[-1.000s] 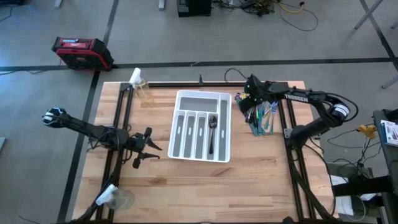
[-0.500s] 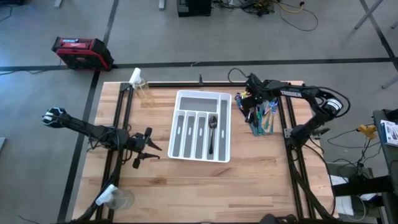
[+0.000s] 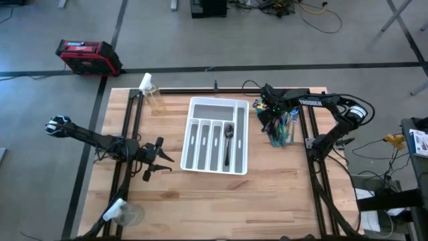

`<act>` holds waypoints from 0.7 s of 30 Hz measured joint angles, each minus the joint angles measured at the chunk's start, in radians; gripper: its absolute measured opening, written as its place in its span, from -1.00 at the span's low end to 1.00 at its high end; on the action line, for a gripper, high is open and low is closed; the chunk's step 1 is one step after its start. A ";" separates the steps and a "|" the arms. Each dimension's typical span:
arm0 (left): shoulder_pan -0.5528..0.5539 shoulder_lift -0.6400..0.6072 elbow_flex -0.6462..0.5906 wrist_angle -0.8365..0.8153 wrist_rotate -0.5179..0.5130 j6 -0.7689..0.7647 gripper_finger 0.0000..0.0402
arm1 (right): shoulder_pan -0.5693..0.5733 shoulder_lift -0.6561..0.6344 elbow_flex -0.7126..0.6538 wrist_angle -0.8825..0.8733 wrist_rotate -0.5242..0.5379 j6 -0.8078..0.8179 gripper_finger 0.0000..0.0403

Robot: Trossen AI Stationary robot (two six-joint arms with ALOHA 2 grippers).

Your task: Sort silverware

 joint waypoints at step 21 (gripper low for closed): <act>0.000 0.000 0.000 0.000 0.000 0.000 -0.34 | 0.101 -0.002 -0.021 0.047 0.053 0.035 -0.96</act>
